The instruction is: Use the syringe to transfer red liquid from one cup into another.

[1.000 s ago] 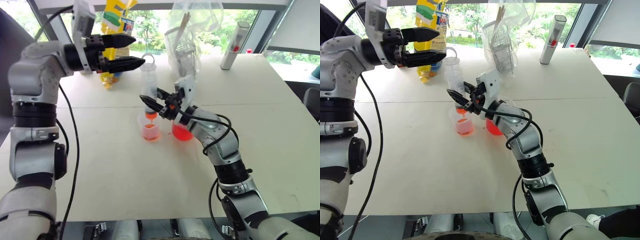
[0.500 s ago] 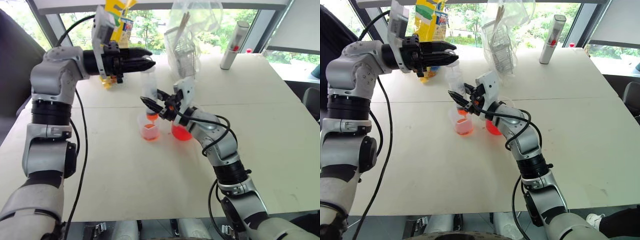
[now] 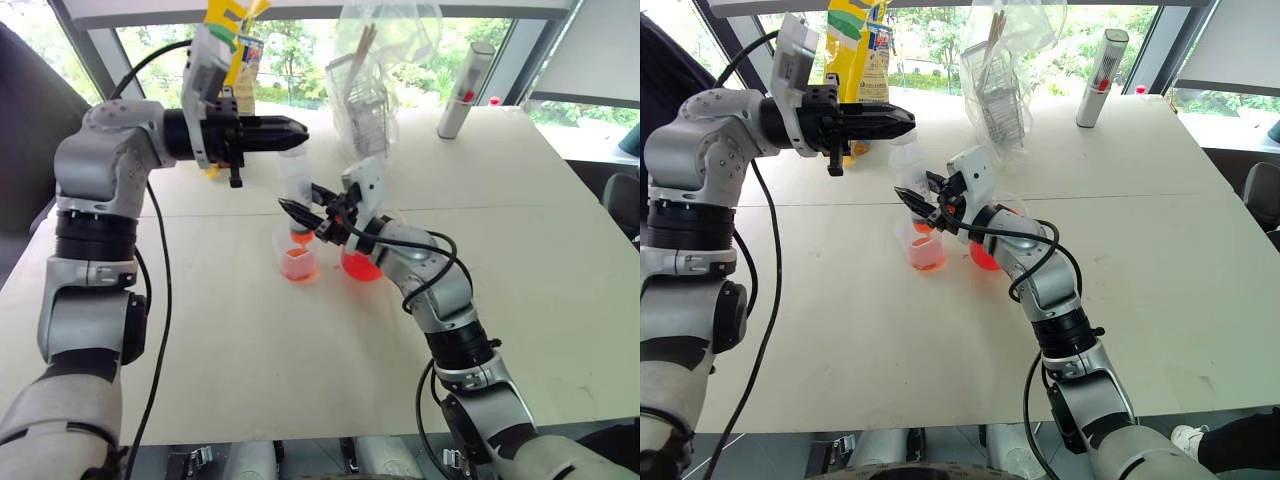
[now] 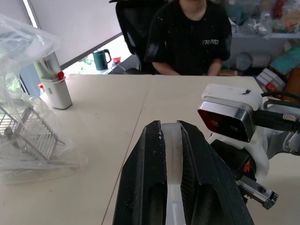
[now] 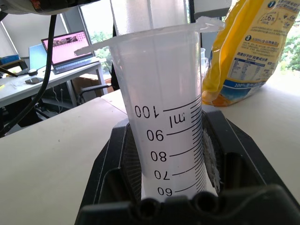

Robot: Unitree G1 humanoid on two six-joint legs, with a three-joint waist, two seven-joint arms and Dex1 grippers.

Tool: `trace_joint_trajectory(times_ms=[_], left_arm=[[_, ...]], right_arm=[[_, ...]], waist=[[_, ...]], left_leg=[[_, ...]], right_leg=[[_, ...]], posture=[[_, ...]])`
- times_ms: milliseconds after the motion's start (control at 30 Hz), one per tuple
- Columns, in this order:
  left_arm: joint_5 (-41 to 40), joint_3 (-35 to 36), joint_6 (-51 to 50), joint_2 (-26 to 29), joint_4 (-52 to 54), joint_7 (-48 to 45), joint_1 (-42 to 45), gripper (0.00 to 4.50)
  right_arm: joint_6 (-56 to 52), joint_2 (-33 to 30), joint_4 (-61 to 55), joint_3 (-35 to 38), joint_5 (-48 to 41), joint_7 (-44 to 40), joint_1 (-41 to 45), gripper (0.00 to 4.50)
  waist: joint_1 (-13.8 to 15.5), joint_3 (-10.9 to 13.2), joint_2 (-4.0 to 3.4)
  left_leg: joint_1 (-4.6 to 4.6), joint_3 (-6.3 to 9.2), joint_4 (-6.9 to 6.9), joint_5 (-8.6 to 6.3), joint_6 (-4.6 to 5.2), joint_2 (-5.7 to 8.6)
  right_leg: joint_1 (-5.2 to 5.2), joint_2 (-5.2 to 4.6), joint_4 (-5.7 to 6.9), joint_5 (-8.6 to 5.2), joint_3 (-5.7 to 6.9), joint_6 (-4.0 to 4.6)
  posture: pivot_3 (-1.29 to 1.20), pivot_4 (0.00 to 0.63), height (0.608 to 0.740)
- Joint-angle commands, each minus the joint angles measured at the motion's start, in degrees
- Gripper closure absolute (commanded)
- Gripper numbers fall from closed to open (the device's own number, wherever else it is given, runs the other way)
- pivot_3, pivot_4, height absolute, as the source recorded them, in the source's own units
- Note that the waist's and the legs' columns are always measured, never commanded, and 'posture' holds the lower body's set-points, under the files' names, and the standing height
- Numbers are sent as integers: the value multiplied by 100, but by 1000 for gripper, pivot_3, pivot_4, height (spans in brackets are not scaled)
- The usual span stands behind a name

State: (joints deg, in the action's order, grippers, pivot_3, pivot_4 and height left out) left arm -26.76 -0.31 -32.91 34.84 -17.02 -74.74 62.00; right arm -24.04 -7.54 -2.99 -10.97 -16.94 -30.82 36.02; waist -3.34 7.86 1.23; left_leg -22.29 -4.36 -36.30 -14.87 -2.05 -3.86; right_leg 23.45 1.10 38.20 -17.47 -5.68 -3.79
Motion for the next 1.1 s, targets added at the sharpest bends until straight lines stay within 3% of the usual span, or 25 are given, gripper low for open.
trace_joint_trajectory(times_ms=[33, 800, 1100], left_arm=[[137, -200, 41, 51, 235, -29, -223, 4446], [356, -470, 273, -2, 448, 259, -1093, 4446], [280, -334, 133, 108, 535, 361, -1047, 4446]], right_arm=[[41, 97, -412, 223, -156, 42, 366, 3113], [-641, -129, -893, 733, -537, 159, 907, 3113], [-825, -106, -996, 717, -729, 213, 931, 3113]], waist=[[-12, 0, 0], [-62, 0, 0], [-63, 0, 0]], left_leg=[[1, 0, 0, 0, 0, 0], [0, 2, 1, 0, 0, -1], [0, 2, 2, 0, 0, 0]], right_leg=[[0, 0, 0, 0, 0, 0], [0, -1, 0, 0, -1, 0], [0, -1, -1, 0, -1, 0]], posture=[[0, 150, 739], [0, 150, 739], [0, 150, 739]])
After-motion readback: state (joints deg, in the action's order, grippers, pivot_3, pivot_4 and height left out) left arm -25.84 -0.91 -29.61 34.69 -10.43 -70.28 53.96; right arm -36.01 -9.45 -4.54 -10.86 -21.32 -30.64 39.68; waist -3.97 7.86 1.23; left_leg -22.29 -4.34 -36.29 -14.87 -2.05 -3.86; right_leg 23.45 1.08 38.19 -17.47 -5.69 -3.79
